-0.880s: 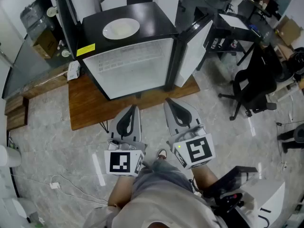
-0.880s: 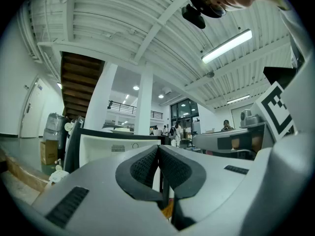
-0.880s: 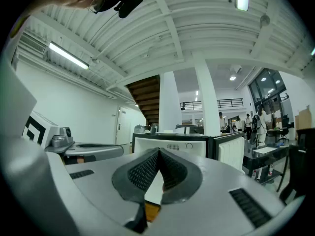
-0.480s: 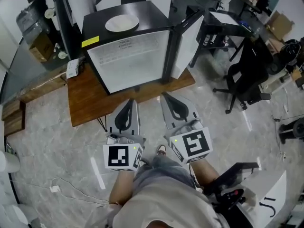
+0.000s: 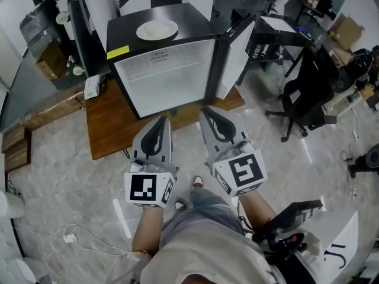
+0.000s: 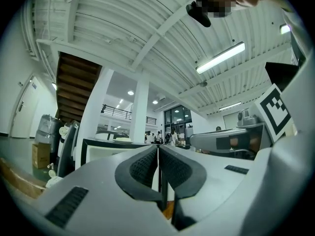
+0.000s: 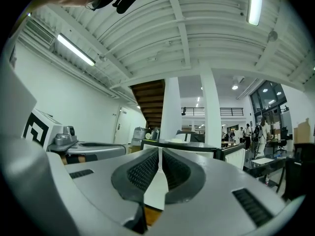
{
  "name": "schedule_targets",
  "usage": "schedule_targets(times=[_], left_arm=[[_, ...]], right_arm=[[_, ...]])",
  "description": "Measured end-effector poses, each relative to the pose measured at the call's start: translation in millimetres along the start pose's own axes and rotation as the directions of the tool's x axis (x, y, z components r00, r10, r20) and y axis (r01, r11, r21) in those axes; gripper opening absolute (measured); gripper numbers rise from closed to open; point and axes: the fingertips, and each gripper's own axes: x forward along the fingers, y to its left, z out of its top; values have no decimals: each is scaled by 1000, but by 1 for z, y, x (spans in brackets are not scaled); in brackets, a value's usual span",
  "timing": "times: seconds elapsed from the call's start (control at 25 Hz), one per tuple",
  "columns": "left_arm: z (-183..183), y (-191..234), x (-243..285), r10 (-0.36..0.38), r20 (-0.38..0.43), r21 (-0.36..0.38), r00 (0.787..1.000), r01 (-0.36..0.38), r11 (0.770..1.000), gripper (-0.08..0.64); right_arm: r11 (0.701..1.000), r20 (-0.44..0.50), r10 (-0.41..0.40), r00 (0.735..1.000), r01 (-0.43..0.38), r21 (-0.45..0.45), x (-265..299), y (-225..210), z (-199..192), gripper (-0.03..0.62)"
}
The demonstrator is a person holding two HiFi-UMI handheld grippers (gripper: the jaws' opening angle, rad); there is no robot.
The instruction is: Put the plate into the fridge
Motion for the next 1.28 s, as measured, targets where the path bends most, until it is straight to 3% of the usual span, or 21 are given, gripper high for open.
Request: schedule_targets(times=[0.24, 0.4, 0.56, 0.68, 0.76, 0.84, 0.96, 1.04, 1.16, 1.28], left_arm=[[-5, 54, 67, -14, 6, 37, 1000, 14, 999, 20], [-14, 83, 160, -22, 10, 83, 1000, 21, 996, 20], [-8, 133, 242, -105, -45, 113, 993, 109, 988, 20], [10, 176, 287, -193, -113, 78, 975, 203, 976, 21], [18, 208, 314, -236, -182, 69, 955, 252, 965, 21], [20, 239, 342, -281, -278, 68, 919, 311, 948, 21], [19, 270, 383, -379, -414, -7, 828, 413, 911, 23], [13, 288, 409, -405, -488, -27, 773, 450, 892, 23], [-6, 315, 430, -402, -525, -8, 750, 467, 884, 25], [-19, 324, 437, -436, -534, -3, 725, 514, 858, 26]], right_arm=[[999, 42, 35, 999, -36, 22, 82, -28, -6, 18], [996, 63, 82, 995, -80, -31, 157, -97, -18, 18], [988, 54, 144, 988, -140, -65, 249, -147, -14, 18], [978, 30, 199, 980, -197, -69, 304, -172, -11, 18], [973, 8, 226, 974, -225, -52, 330, -183, -17, 18], [970, -16, 241, 970, -241, -14, 351, -191, -24, 18], [968, -27, 246, 969, -244, 62, 375, -201, -21, 20], [967, -34, 242, 970, -239, 84, 384, -204, -16, 20], [968, -62, 243, 968, -238, 84, 394, -198, -21, 20], [962, -110, 257, 960, -244, 119, 407, -194, -24, 20]])
